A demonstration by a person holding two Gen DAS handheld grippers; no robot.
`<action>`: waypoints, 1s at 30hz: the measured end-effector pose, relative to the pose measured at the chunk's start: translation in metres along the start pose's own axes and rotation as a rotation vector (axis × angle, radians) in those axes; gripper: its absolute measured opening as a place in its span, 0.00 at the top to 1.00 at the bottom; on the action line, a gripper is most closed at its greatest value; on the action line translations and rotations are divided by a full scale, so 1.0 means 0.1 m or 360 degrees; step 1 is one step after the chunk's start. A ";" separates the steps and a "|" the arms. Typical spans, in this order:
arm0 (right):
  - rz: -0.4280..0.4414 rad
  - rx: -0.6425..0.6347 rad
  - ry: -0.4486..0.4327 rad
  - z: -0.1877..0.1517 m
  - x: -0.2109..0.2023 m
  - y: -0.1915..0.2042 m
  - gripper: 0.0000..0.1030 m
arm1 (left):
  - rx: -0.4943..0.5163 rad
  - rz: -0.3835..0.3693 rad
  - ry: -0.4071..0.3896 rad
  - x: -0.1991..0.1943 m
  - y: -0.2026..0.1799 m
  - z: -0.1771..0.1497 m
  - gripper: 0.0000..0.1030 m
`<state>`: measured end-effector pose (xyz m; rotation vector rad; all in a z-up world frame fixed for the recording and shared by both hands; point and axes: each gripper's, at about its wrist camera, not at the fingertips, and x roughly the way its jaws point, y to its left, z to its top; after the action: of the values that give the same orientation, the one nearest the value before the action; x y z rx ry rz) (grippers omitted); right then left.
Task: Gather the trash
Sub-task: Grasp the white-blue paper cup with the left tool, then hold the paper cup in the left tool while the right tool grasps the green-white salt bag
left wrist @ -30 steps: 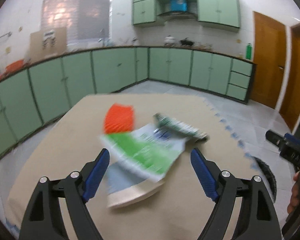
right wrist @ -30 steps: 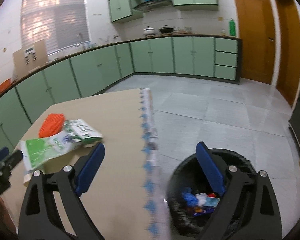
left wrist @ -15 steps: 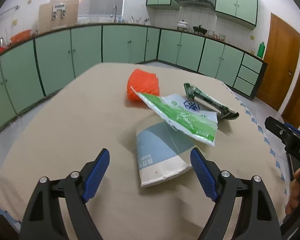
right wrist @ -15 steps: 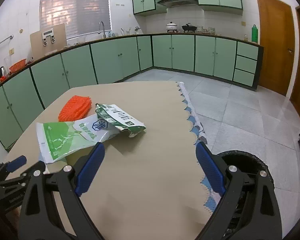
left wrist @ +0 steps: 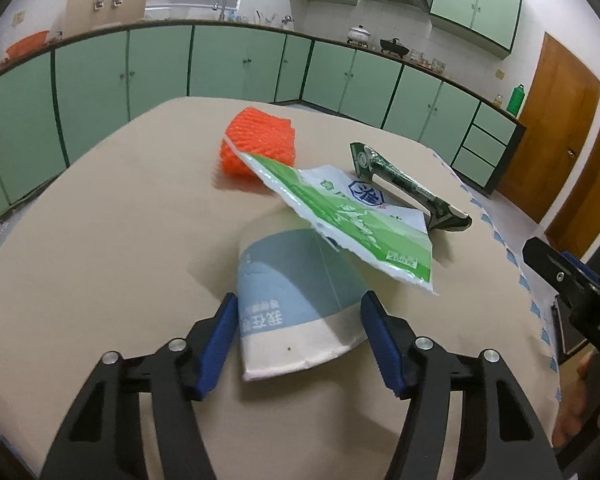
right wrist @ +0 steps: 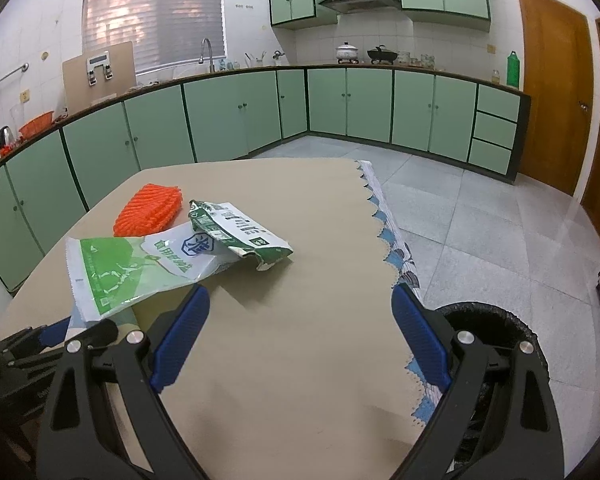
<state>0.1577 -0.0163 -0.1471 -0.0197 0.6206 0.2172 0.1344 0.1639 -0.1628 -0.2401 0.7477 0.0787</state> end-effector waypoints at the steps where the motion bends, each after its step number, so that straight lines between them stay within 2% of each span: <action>1: 0.0000 0.0001 -0.0001 0.00 0.00 -0.01 0.13 | 0.0006 0.0000 -0.0007 -0.01 -0.01 -0.01 0.48; 3: -0.0001 0.0007 -0.0001 0.00 0.00 -0.02 0.13 | 0.0004 0.0001 -0.0014 -0.02 -0.02 -0.01 0.54; 10: 0.0024 0.0014 -0.0002 -0.01 -0.01 0.01 0.13 | -0.0004 0.0013 -0.0082 -0.17 -0.03 -0.01 0.63; 15: 0.0075 -0.0067 -0.0010 -0.03 -0.01 0.21 0.13 | -0.0027 0.0031 -0.0103 -0.25 0.07 0.00 0.64; 17: 0.0143 -0.0109 -0.0002 -0.05 0.00 0.34 0.17 | -0.0036 0.0049 -0.0104 -0.25 0.13 0.01 0.64; 22: 0.0232 -0.0145 0.0107 -0.08 0.14 0.54 0.23 | -0.0020 0.0085 -0.0112 -0.26 0.26 0.06 0.64; 28: 0.0282 -0.0115 0.0118 -0.02 0.16 0.64 0.25 | -0.0031 0.0087 -0.0106 -0.25 0.36 0.07 0.64; 30: 0.0265 -0.0167 0.0133 -0.01 0.17 0.69 0.26 | -0.0026 0.0077 -0.0108 -0.25 0.37 0.07 0.64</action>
<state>0.1564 0.0544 -0.1550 -0.0786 0.6940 0.4119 0.1155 0.2015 -0.1476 -0.2338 0.6856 0.1382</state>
